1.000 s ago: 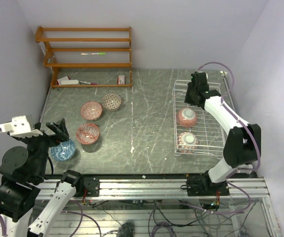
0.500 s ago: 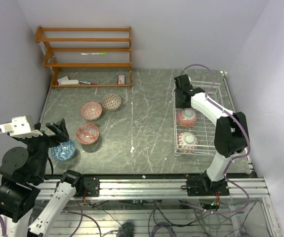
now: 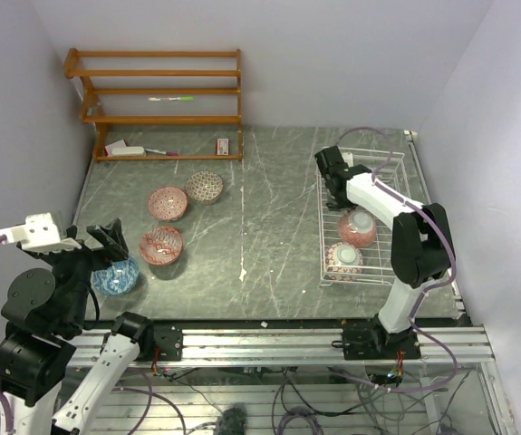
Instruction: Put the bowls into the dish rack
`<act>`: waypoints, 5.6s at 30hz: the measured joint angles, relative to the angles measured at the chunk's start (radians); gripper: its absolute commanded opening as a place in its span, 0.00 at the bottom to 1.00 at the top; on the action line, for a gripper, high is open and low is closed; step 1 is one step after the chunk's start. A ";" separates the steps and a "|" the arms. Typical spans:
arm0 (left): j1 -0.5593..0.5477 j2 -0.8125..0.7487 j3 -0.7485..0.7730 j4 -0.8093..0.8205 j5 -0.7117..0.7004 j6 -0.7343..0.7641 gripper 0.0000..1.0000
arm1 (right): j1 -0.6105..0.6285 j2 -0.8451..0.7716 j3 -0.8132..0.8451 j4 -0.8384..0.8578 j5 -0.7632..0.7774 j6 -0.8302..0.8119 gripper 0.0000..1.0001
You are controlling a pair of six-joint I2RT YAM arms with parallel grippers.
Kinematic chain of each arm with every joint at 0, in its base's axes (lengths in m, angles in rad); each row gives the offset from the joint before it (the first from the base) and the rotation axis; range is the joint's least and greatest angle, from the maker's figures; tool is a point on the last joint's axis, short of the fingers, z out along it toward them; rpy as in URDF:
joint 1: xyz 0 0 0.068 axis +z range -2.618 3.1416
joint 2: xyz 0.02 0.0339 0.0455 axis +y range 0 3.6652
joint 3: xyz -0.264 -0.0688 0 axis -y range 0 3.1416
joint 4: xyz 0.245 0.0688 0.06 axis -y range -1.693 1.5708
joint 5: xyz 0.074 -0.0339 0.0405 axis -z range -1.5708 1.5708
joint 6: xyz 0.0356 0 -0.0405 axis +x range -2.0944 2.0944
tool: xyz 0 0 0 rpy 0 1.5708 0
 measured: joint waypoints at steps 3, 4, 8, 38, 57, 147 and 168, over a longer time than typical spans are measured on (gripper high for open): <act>0.000 0.000 -0.006 0.000 0.000 0.000 0.98 | -0.003 -0.023 -0.041 -0.014 0.026 0.023 0.28; 0.000 0.000 -0.007 0.000 0.000 0.000 0.97 | -0.005 -0.031 -0.057 -0.021 0.033 0.031 0.28; 0.000 0.000 -0.010 0.000 0.002 0.000 0.98 | -0.021 -0.050 -0.108 -0.040 0.051 0.063 0.28; 0.000 0.000 -0.020 0.001 0.021 0.000 0.98 | -0.182 -0.215 -0.266 0.042 -0.060 0.153 0.27; -0.008 0.000 -0.047 0.005 0.035 -0.007 0.97 | -0.290 -0.484 -0.445 0.108 -0.172 0.175 0.28; -0.012 0.035 0.191 -0.112 -0.202 -0.074 0.97 | 0.802 0.529 0.509 0.543 -0.708 -0.424 0.00; -0.012 0.014 0.193 -0.112 -0.186 -0.083 0.98 | 0.557 -0.061 -0.049 0.732 -0.975 -0.076 0.00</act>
